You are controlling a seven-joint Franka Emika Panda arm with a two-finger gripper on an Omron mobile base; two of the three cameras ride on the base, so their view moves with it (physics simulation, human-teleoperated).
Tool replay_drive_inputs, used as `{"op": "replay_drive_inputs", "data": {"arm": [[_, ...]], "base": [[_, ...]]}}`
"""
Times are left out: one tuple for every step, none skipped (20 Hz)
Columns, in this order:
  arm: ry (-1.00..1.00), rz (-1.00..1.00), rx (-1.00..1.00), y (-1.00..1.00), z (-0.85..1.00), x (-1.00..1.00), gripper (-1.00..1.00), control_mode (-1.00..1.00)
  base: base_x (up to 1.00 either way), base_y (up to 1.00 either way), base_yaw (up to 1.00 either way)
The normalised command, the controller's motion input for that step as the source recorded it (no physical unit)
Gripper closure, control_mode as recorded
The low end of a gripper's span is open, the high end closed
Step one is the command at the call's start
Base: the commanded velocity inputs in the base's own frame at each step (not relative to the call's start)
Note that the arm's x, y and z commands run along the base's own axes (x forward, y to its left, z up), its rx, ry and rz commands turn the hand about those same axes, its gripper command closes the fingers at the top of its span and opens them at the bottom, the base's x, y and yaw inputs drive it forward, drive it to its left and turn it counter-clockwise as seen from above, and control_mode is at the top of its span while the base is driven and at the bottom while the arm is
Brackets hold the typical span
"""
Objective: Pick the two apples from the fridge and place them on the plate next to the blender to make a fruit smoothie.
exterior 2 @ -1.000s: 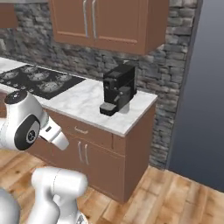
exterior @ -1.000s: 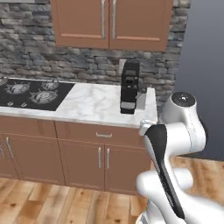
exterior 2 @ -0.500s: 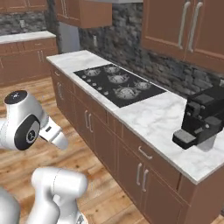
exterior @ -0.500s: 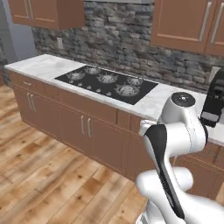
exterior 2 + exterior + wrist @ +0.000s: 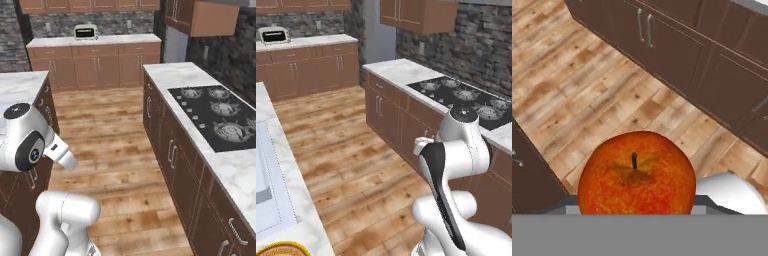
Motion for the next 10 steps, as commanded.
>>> {"op": "replay_drive_inputs", "data": {"arm": [[0.0,0.0,0.0,0.0,0.0,0.0,1.0,1.0],[0.0,0.0,0.0,0.0,0.0,0.0,1.0,1.0],[0.0,0.0,0.0,0.0,0.0,0.0,1.0,1.0],[0.0,0.0,0.0,0.0,0.0,0.0,1.0,1.0],[0.0,0.0,0.0,0.0,0.0,0.0,1.0,1.0],[0.0,0.0,0.0,0.0,0.0,0.0,1.0,1.0],[0.0,0.0,0.0,0.0,0.0,0.0,1.0,1.0],[0.0,0.0,0.0,0.0,0.0,0.0,1.0,1.0],[0.0,0.0,0.0,0.0,0.0,0.0,1.0,1.0],[0.0,0.0,0.0,0.0,0.0,0.0,1.0,1.0]], "base": [[0.27,0.04,0.56],[0.14,0.05,0.57],[0.06,0.06,0.58],[0.0,0.07,0.6],[0.0,0.0,0.61],[-0.15,0.0,0.63],[-0.21,0.0,0.63],[-0.25,0.0,0.64],[-0.42,0.04,0.66],[-0.41,0.11,0.68]]}}
